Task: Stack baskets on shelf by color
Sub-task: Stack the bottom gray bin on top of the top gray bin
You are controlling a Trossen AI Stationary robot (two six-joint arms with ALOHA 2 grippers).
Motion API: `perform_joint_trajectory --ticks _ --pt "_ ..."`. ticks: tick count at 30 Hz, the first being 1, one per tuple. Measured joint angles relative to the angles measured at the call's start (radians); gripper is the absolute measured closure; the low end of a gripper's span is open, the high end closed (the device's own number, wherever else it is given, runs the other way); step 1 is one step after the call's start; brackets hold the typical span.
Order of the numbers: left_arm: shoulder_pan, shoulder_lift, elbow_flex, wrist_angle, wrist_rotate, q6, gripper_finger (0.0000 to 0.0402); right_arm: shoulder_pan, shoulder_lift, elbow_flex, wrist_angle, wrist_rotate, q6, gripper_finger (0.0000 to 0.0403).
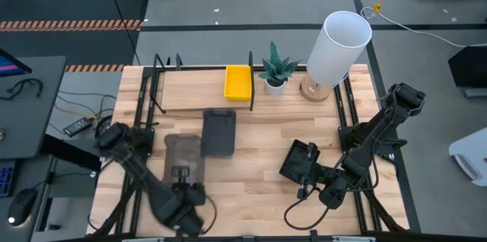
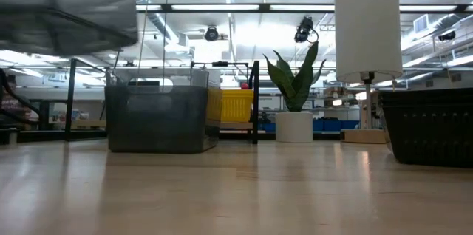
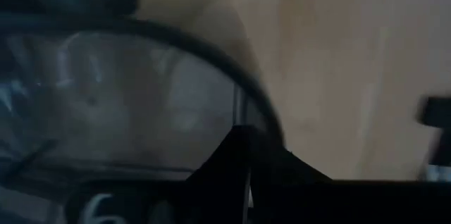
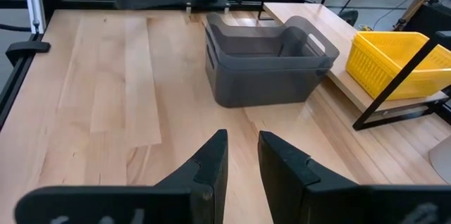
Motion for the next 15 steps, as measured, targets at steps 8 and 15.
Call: perform_joint_trajectory --ticks 8,15 --pt "0.164 -0.05 0.022 -0.001 -0.062 0.195 0.0397 0.0 0.0 0.0 0.005 0.0 -0.002 0.0318" --pt "0.309 -0.047 0.021 0.001 -0.063 0.354 0.0397 0.0 0.0 0.0 0.009 0.0 -0.011 0.0318"
